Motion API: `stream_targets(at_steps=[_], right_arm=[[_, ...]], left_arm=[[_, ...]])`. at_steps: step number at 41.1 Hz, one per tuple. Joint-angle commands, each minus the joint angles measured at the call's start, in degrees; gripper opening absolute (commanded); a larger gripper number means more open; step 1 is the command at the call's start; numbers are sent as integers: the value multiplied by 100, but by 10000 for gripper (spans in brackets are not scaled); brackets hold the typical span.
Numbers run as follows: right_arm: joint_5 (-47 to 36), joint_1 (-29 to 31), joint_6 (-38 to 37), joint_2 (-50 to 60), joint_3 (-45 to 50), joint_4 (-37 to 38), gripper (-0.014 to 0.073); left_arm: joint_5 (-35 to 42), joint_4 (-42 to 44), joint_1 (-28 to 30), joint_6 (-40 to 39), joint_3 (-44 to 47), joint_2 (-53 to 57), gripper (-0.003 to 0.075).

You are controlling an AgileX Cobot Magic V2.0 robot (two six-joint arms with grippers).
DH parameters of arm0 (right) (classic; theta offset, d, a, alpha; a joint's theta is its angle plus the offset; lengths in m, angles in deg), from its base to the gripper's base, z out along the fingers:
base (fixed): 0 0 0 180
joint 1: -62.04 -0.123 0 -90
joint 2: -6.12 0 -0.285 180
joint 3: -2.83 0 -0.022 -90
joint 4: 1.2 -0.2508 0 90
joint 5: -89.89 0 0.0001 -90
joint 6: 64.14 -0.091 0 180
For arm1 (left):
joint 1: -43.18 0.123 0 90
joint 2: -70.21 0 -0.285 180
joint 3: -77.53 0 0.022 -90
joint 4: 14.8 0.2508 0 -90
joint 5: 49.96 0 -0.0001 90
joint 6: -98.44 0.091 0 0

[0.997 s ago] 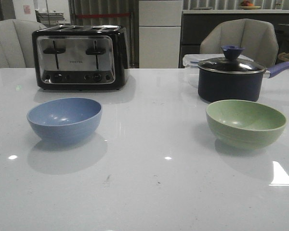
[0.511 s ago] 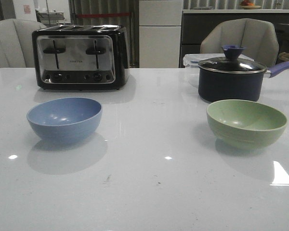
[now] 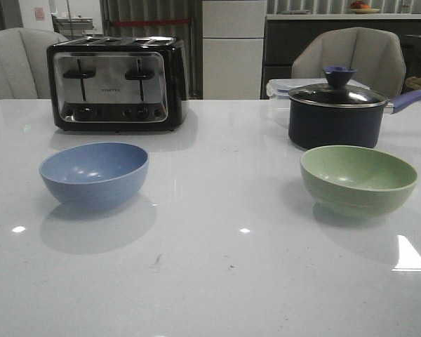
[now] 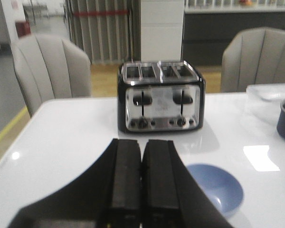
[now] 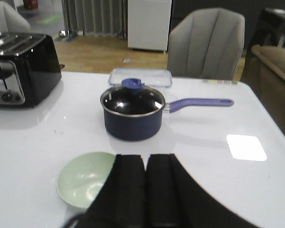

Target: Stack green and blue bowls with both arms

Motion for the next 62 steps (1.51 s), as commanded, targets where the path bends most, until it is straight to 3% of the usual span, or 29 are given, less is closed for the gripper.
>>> stream_targets(at_steps=[1,24,27,30,33,36,39,62], right_arm=[[29,20,0,-513,-394,40,28],[496,20,0,-2486,-389,40,53],[501,20,0,-2706,-394,40,148],[495,20,0,-2938,-399,25,316],[443,20,0,-3230,-411,-26,479],[374,20,0,-3512,-469,-38,546],[320,20,0,-3944,-655,-50,552],[865,20,290,-7234,-3011,-998,552]], left_arm=[[192,-92,21,-52,-298,-452,99],[-215,-92,21,-52,-287,-1974,100],[-309,-92,21,-52,-287,-2118,115],[-343,-92,21,-28,-287,-2223,180],[-343,-92,21,-28,-287,-2300,342],[-329,-92,21,-28,-287,-2352,459],[-320,-92,21,-28,-287,-2352,508],[-320,-92,21,-28,-287,-2352,507]])
